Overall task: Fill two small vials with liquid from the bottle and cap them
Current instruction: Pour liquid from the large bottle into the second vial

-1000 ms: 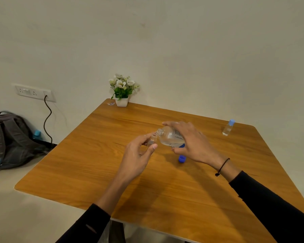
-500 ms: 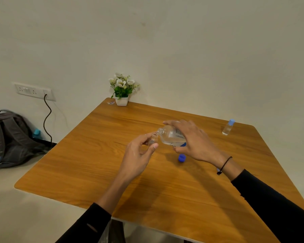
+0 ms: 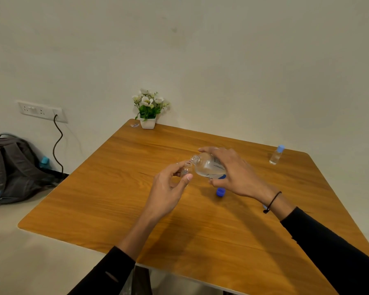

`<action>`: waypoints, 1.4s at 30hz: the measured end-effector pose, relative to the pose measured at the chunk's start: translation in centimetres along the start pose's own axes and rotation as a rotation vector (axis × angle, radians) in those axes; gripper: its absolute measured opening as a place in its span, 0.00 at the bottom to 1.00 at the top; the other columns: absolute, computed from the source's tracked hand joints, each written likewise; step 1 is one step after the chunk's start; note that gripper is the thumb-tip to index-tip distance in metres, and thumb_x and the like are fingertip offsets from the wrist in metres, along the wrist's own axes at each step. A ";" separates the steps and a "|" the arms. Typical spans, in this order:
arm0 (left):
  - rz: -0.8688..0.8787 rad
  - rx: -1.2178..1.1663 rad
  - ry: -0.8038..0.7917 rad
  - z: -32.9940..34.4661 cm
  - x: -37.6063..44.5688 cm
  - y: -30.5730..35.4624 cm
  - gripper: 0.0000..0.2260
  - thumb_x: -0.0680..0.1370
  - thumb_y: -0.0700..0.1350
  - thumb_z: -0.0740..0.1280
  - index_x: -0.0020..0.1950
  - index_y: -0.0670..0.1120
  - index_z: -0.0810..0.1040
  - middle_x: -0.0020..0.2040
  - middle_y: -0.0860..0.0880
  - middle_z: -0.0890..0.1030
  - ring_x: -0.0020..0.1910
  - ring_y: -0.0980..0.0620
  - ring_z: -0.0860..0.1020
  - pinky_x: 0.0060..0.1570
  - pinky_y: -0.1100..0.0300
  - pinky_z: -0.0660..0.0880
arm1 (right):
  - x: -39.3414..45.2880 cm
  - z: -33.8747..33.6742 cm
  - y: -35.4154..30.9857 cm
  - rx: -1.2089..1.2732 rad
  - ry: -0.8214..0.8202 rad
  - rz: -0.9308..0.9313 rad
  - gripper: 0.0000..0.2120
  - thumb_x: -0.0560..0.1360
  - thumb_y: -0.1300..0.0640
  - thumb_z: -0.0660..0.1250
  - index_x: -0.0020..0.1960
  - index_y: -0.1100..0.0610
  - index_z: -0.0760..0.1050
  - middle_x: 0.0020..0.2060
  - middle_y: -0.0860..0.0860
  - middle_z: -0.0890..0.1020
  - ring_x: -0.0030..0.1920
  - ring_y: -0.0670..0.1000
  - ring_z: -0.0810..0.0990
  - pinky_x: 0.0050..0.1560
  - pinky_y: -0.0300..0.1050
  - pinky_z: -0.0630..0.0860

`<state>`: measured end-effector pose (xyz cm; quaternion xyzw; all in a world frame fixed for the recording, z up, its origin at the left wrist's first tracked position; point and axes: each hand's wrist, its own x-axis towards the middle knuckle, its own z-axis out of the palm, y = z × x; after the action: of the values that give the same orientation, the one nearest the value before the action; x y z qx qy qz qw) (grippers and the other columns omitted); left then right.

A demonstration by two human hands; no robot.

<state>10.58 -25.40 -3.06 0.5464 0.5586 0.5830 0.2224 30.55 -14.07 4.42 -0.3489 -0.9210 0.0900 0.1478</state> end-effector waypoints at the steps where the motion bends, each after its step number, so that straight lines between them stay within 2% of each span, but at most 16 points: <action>1: 0.000 -0.002 -0.001 0.0 0.0 0.1 0.17 0.83 0.47 0.72 0.73 0.54 0.80 0.58 0.53 0.85 0.61 0.56 0.82 0.55 0.55 0.85 | 0.0 -0.1 0.0 -0.009 0.001 -0.001 0.42 0.72 0.47 0.78 0.79 0.35 0.59 0.70 0.43 0.73 0.63 0.46 0.68 0.58 0.54 0.76; 3: 0.004 0.002 -0.001 0.0 0.0 0.3 0.17 0.83 0.47 0.72 0.72 0.57 0.79 0.59 0.54 0.85 0.61 0.58 0.81 0.55 0.62 0.83 | 0.0 -0.2 0.0 -0.028 0.000 -0.002 0.43 0.72 0.47 0.78 0.80 0.35 0.58 0.69 0.43 0.73 0.64 0.46 0.68 0.58 0.54 0.76; 5: 0.007 0.003 0.001 0.0 0.0 0.4 0.17 0.83 0.47 0.72 0.72 0.56 0.79 0.60 0.55 0.85 0.61 0.58 0.81 0.53 0.66 0.82 | 0.0 -0.3 -0.1 -0.041 0.001 0.002 0.43 0.72 0.47 0.78 0.80 0.35 0.58 0.69 0.44 0.73 0.65 0.48 0.69 0.60 0.55 0.76; 12: 0.009 -0.015 0.005 0.2 0.0 0.5 0.18 0.83 0.46 0.72 0.74 0.51 0.80 0.59 0.55 0.85 0.60 0.59 0.81 0.49 0.68 0.81 | -0.1 -0.6 -0.1 -0.038 0.001 0.004 0.43 0.72 0.47 0.78 0.80 0.35 0.58 0.69 0.43 0.73 0.65 0.47 0.70 0.61 0.55 0.76; 22: -0.007 -0.007 0.005 0.1 -0.1 0.3 0.18 0.83 0.48 0.72 0.74 0.53 0.80 0.59 0.59 0.84 0.60 0.62 0.80 0.47 0.66 0.81 | -0.3 -0.5 -0.3 -0.035 -0.002 0.014 0.43 0.72 0.47 0.78 0.80 0.35 0.58 0.70 0.43 0.73 0.65 0.47 0.69 0.61 0.59 0.77; 25: -0.007 0.005 0.004 0.1 0.0 0.2 0.18 0.83 0.47 0.72 0.73 0.54 0.79 0.59 0.58 0.84 0.61 0.61 0.81 0.49 0.65 0.83 | -0.2 -0.7 -0.4 -0.069 -0.005 0.013 0.43 0.73 0.47 0.78 0.80 0.35 0.58 0.70 0.43 0.73 0.65 0.47 0.69 0.63 0.59 0.75; 29: -0.011 0.010 -0.002 0.1 0.1 0.3 0.18 0.83 0.46 0.72 0.74 0.52 0.79 0.60 0.55 0.84 0.62 0.56 0.81 0.52 0.58 0.85 | 0.0 -1.0 -0.5 -0.103 0.000 0.005 0.42 0.73 0.48 0.77 0.79 0.35 0.58 0.69 0.43 0.74 0.62 0.46 0.68 0.60 0.56 0.75; 33: -0.004 0.026 -0.001 0.2 0.2 0.4 0.18 0.83 0.46 0.73 0.73 0.53 0.80 0.56 0.61 0.82 0.59 0.59 0.81 0.48 0.63 0.83 | -0.1 -1.4 -0.4 -0.140 -0.002 0.002 0.42 0.72 0.47 0.77 0.79 0.34 0.58 0.68 0.43 0.73 0.62 0.46 0.67 0.59 0.56 0.75; 37: 0.000 0.026 0.000 0.3 0.1 0.3 0.18 0.83 0.47 0.73 0.73 0.54 0.80 0.57 0.59 0.84 0.59 0.58 0.81 0.46 0.64 0.82 | -0.1 -1.5 -0.4 -0.157 -0.008 -0.004 0.42 0.72 0.47 0.77 0.78 0.33 0.58 0.67 0.43 0.74 0.62 0.45 0.66 0.57 0.55 0.74; 39: -0.001 0.031 0.002 0.3 0.1 0.3 0.18 0.83 0.47 0.73 0.74 0.53 0.80 0.58 0.56 0.84 0.60 0.56 0.81 0.48 0.61 0.84 | 0.0 -1.7 -0.4 -0.171 -0.011 -0.004 0.42 0.72 0.47 0.77 0.78 0.33 0.58 0.67 0.42 0.74 0.61 0.46 0.67 0.57 0.56 0.75; 42: -0.011 0.043 0.003 0.4 0.2 0.2 0.18 0.83 0.47 0.73 0.73 0.51 0.80 0.59 0.55 0.84 0.61 0.55 0.81 0.54 0.51 0.86 | 0.0 -1.9 -0.5 -0.197 -0.014 -0.009 0.42 0.72 0.47 0.77 0.78 0.33 0.57 0.66 0.42 0.74 0.62 0.47 0.69 0.56 0.57 0.76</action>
<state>10.94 -25.17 -2.88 0.5469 0.5745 0.5705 0.2129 30.88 -14.28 6.32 -0.3570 -0.9280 0.0009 0.1067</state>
